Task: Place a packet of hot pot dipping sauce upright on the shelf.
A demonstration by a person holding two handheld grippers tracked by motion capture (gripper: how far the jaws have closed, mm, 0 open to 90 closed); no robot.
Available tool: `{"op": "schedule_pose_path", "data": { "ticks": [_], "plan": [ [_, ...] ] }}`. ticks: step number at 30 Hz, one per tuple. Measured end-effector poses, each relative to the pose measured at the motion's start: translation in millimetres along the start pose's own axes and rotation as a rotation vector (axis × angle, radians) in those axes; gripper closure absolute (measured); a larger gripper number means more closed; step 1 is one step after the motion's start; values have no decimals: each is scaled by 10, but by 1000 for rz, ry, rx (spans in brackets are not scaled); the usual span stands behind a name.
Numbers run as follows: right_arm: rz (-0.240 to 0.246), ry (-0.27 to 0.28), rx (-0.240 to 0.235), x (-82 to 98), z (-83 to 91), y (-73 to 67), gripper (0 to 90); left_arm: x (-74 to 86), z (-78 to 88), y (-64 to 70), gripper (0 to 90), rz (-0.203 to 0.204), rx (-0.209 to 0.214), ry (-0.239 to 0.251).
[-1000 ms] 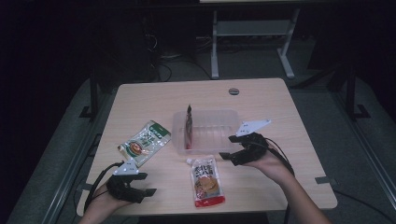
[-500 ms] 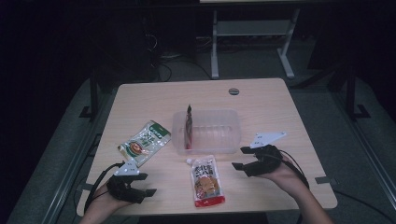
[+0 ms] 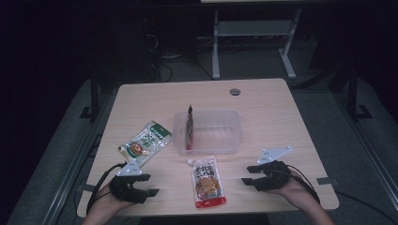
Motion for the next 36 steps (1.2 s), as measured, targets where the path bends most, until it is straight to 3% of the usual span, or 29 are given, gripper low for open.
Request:
{"op": "schedule_pose_path", "data": {
  "ticks": [1,6,7,17,24,29,31,36],
  "plan": [
    [0,-6,-6,7,3,-8,582,-6,-11,4,335,0,1,5],
    [36,-22,-62,10,-66,-62,877,-20,-39,10,335,-11,9,-10],
    [46,-29,-74,8,-89,-80,894,-21,-45,11,335,-13,11,-10],
    [116,-48,-138,-124,-337,-285,896,-15,-66,-4,334,-14,18,-15],
    [163,-34,-136,-244,-471,-361,897,-16,-63,2,334,-17,17,-7],
    [170,-28,-146,-314,-553,-410,898,-20,-68,10,334,-25,20,-6],
    [208,-31,-143,-325,-606,-421,898,-20,-70,16,334,-29,21,-10],
    [238,-48,-164,-385,-708,-535,898,-19,-72,18,334,-32,23,-12]
  ]
}}
Point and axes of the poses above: each handheld gripper's, and its own axes: z roughly backward along the jaws, x roughly out of its underside, y roughly to its right, the point moved 3 cm from there along -z, roughly forward along the jaws, and after that the axes turned 8 degrees about x, right-handed, at the moved point
